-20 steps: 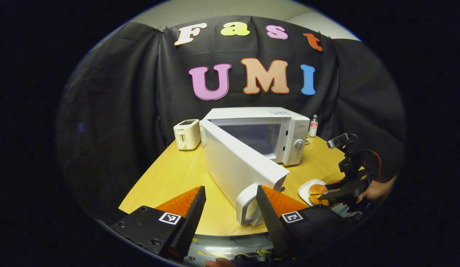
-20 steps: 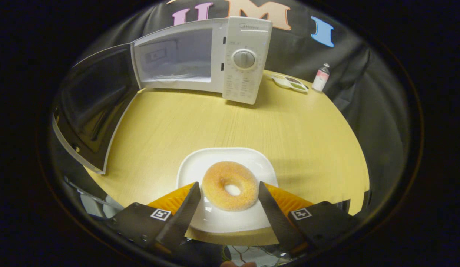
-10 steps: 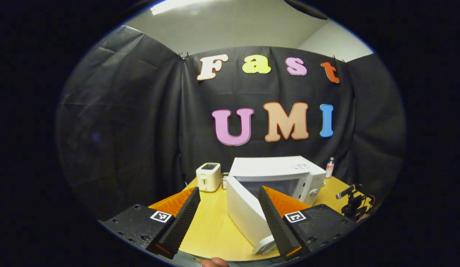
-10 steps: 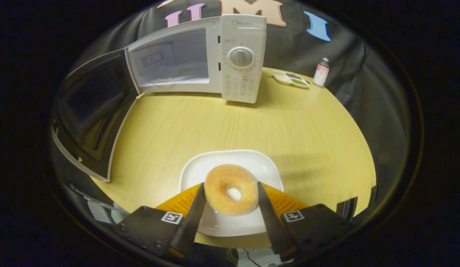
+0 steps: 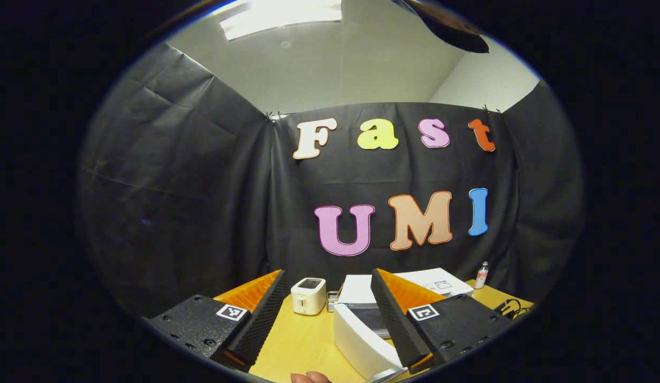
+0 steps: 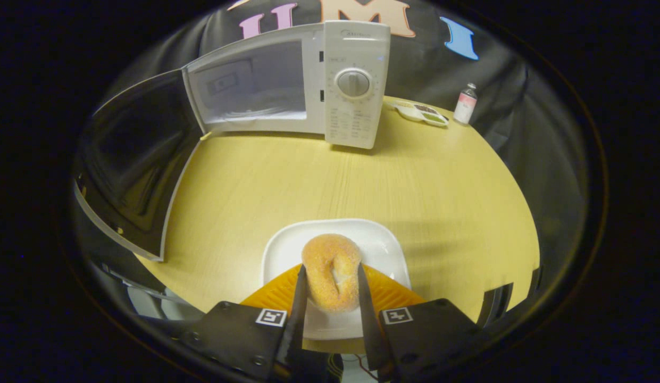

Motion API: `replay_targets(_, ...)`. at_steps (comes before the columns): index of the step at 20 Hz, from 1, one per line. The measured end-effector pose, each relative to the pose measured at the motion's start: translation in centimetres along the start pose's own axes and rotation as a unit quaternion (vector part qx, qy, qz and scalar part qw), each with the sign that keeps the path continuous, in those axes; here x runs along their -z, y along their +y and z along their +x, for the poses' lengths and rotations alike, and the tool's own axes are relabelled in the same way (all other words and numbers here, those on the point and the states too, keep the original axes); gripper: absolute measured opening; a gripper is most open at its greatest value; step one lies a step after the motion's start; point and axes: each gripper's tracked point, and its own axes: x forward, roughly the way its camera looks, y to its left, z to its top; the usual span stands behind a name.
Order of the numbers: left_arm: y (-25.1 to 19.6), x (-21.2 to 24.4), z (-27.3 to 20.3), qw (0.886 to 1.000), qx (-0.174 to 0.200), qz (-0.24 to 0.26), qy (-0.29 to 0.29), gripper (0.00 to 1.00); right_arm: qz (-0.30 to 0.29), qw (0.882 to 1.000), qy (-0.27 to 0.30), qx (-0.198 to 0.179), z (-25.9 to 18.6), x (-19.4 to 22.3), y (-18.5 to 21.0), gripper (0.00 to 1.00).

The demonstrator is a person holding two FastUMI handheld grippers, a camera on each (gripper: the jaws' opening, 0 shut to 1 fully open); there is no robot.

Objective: Open the microwave oven with the left hand, put the food in, and close the microwave oven.

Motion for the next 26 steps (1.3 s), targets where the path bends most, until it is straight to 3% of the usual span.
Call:
replay_targets(7,-0.3,0.5,0.5,1.0,-0.002,-0.012,0.006,0.96,0.026,0.997,-0.063,-0.029,-0.9,-8.0,2.4,0.43)
replay_targets(15,0.5,-0.4,0.8,1.0,-0.015,-0.007,-0.003,0.95,0.011,0.99,-0.123,-0.065,1.3,-16.5,7.4,0.43)
replay_targets(16,0.4,-0.5,0.8,1.0,-0.014,-0.003,-0.006,0.95,0.017,0.989,-0.13,-0.071,1.5,-17.4,8.1,0.5)
replay_targets(18,0.4,-0.7,1.0,1.0,-0.014,0.003,-0.005,0.94,0.035,0.986,-0.14,-0.082,2.0,-18.9,9.6,0.5)
replay_targets(19,0.4,-0.6,0.9,1.0,-0.014,0.006,-0.003,0.94,0.048,0.985,-0.144,-0.086,2.4,-19.5,10.4,0.43)
replay_targets(21,0.4,-0.8,1.1,1.0,-0.014,0.007,-0.002,0.94,0.08,0.981,-0.145,-0.096,3.4,-20.5,12.1,0.43)
replay_targets(22,0.4,-0.7,1.2,1.0,-0.013,0.008,0.0,0.94,0.096,0.98,-0.145,-0.1,3.9,-21.1,12.7,0.5)
replay_targets(23,0.5,-0.7,1.2,1.0,-0.012,0.009,0.001,0.94,0.11,0.978,-0.147,-0.102,4.4,-21.5,13.3,0.5)
replay_targets(24,0.7,-0.5,1.3,1.0,-0.011,0.012,0.003,0.94,0.124,0.976,-0.149,-0.102,4.9,-22.1,13.8,0.43)
replay_targets(26,1.0,-0.5,1.5,1.0,-0.009,0.016,0.006,0.94,0.156,0.97,-0.152,-0.104,5.9,-22.9,14.7,0.43)
